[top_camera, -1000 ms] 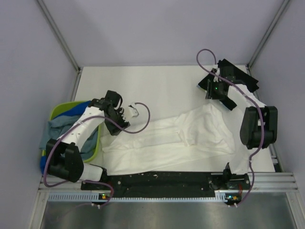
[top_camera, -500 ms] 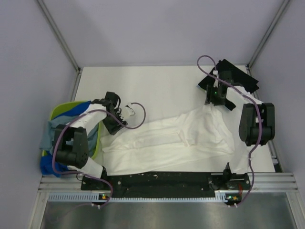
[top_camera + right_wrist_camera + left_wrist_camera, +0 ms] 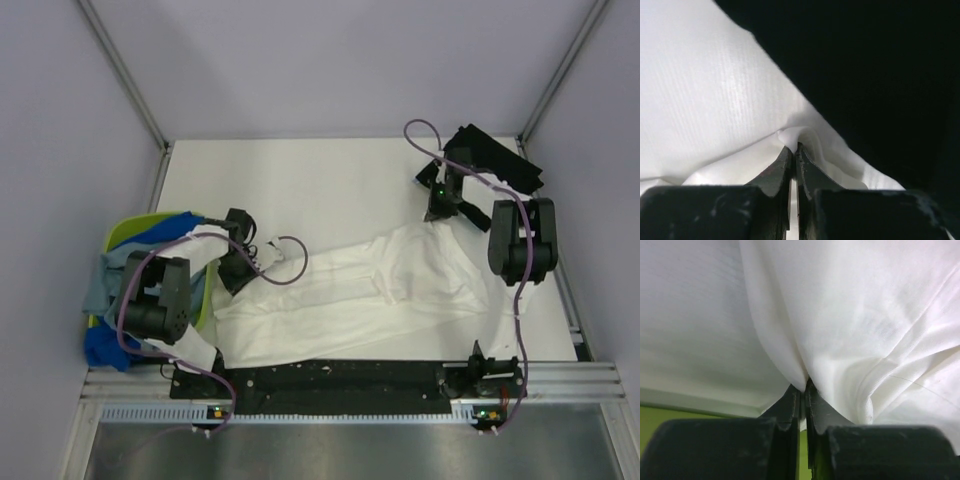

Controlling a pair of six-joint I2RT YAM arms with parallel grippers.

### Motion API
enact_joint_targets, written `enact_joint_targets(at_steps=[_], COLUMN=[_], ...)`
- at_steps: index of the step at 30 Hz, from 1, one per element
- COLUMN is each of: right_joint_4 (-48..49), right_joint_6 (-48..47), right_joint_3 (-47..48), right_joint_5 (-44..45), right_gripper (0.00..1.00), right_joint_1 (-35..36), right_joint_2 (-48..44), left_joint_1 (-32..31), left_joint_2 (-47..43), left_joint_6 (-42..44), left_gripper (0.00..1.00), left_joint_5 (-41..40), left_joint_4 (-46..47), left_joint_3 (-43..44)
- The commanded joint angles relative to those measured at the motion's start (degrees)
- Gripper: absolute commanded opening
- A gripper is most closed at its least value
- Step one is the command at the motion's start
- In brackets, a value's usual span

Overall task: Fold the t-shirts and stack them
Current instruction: Rotate the tshirt 90 degrees

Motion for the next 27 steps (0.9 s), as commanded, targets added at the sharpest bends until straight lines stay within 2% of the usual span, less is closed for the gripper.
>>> enact_joint_targets(at_steps=[1,5,12,14,19,23,24,27], right_joint_4=[-0.5,-0.4,1.6,7.0,29.3,34.5,36.0,35.5], right_joint_6=[0.1,2.8,14.2,19.2,32.8,34.8,34.6,33.2], right_joint_3=[5.4,15.5,39.6,43.7,47.1,54.8,54.4,53.6], right_joint_5=[-7.4,-10.7,-12.9,-13.8,-13.0,-10.3,-9.7,-9.7], right_gripper=[0.0,0.0,0.0,0.0,0.0,0.0,0.02,0.22], right_joint_1=[3.8,6.6,9.0,9.0,9.9,11.9,12.4,12.5], right_joint_2=[3.4,8.7,23.5,26.6,32.1,36.5,36.2,34.6], left_joint_1=[0.4,0.4,0.5,0.5,0.5,0.5,0.5,0.6], left_joint_2=[0.7,-2.8,-9.0,-9.7,-10.1,-11.9,-12.6,-14.3], left_joint_6=[2.6,2.3,1.2,1.1,-0.2,-1.2,-1.6,-2.7], left_gripper=[0.0,0.0,0.0,0.0,0.0,0.0,0.0,0.0], left_joint_5=[6.8,6.9,7.8,8.7,9.3,8.8,8.4,7.9], left_joint_4=[-0.5,-1.8,-5.6,-7.0,-7.9,-8.4,-8.4,-8.4], left_joint_3=[-4.2,-7.1,-8.3,-8.3,-9.2,-11.0,-11.4,-12.3])
